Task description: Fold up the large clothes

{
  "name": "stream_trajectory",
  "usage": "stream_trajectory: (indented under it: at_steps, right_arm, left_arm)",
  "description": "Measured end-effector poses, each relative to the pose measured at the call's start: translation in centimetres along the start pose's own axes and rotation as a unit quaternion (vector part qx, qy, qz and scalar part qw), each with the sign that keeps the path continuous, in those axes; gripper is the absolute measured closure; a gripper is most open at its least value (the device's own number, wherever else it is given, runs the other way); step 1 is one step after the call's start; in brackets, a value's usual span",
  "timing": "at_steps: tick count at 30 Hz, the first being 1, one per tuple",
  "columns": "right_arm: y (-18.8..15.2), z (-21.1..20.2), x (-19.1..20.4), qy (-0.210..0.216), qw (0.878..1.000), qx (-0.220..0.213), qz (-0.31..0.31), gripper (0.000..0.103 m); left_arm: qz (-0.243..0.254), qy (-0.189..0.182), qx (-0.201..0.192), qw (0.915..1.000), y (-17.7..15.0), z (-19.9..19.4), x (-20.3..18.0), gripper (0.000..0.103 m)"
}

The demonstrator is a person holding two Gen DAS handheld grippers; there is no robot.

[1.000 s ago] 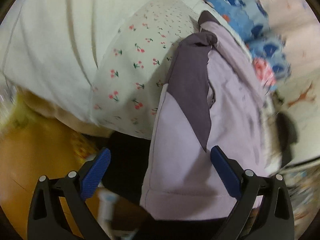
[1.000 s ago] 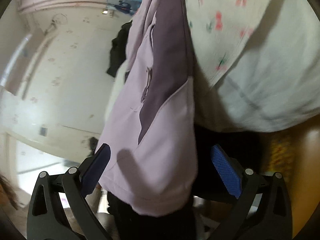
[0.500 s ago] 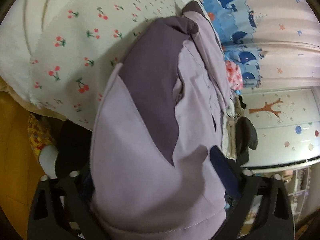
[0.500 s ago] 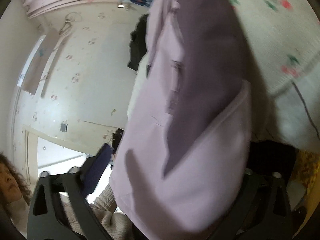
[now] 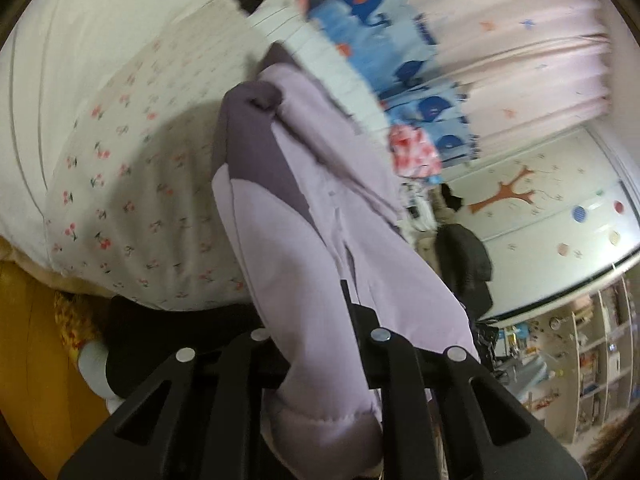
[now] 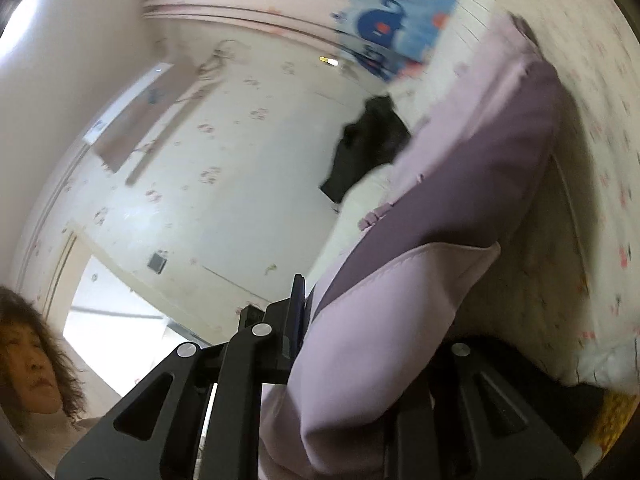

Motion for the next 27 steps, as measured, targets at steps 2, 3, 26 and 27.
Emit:
stream_trajectory:
  at_steps: [2,3,26,27]
  right_arm:
    - [-0.5,-1.0,1.5,0.002,1.0,0.004,-0.013,0.086]
    - [-1.0,-1.7,2.0,0.0,1.0,0.01,-0.019,0.086]
    - [-10.7,-5.0,-11.7,-0.073,0.985,0.062,0.145,0.066]
    - [-10.8,-5.0,-11.5,-0.07,0.986,0.056,0.144,0.077]
  left_arm:
    - [0.013,-0.015,0.001,0.9998,-0.8,-1.7,-1.0,0.087]
    - [0.022,-0.022,0.002,0.9995,-1.4,-2.7,-1.4,0.087]
    - [-0.032,-0.015,0.133,0.9904,-7.3,2.2,9.5,0.019]
    - [-0.033,-0.003,0.127,0.9913,-7.3,2.2,9.6,0.034]
Point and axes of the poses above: each gripper's, at about its wrist camera, not at the fingertips, and z roughly the way its jaws point, x to its left, y to its top, the point moved 7 cm from there along z, roughly the way its jaws point, and after that the axes turned 3 degrees about z, right-handed, at the moved point
